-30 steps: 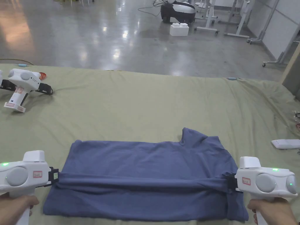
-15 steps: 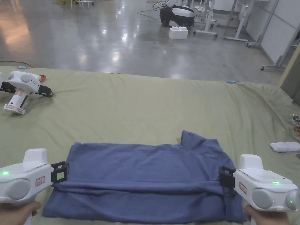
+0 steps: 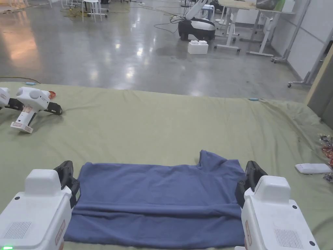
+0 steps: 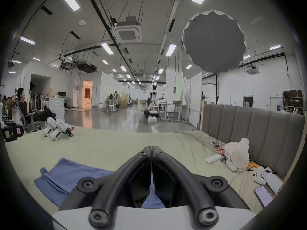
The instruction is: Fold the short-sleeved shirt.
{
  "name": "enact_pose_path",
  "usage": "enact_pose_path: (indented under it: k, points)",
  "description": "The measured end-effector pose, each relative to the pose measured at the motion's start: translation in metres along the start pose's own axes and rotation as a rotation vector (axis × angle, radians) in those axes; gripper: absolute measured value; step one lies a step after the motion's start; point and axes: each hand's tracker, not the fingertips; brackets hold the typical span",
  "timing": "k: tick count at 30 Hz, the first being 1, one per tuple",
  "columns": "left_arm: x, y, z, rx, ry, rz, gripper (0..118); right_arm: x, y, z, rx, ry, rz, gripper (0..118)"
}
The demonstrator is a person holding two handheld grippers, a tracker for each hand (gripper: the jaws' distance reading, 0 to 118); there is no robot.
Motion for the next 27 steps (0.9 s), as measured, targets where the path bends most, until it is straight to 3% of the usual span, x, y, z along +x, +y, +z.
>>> enact_pose_path:
  k: [7, 16, 18, 20, 22, 23, 24, 27]
  points:
    - [-0.020, -0.010, 0.008, -0.048, -0.002, -0.002, 0, -0.007, 0.001, 0.011, 0.019, 0.032, 0.024, 0]
    - [-0.069, -0.066, -0.047, -0.509, -0.024, 0.109, 2, 0.003, -0.017, 0.007, -0.072, 0.027, 0.013, 0]
    - [-0.081, -0.079, -0.066, -0.602, -0.032, 0.147, 19, 0.005, -0.022, 0.006, -0.091, 0.028, 0.011, 0]
    - [-0.081, -0.084, -0.078, -0.679, -0.018, 0.159, 43, 0.008, -0.025, 0.007, -0.114, 0.027, 0.014, 0]
    - [-0.086, -0.093, -0.093, -0.736, -0.034, 0.186, 48, 0.011, -0.029, 0.007, -0.129, 0.023, 0.018, 0]
    - [-0.088, -0.097, -0.100, -0.774, -0.037, 0.195, 68, 0.012, -0.030, 0.009, -0.137, 0.018, 0.021, 0]
    - [-0.081, -0.094, -0.097, -0.793, -0.031, 0.201, 76, 0.014, -0.032, 0.009, -0.147, 0.014, 0.022, 0]
    - [-0.075, -0.106, -0.109, -0.886, 0.014, 0.156, 78, 0.019, -0.038, 0.011, -0.184, -0.012, 0.028, 0]
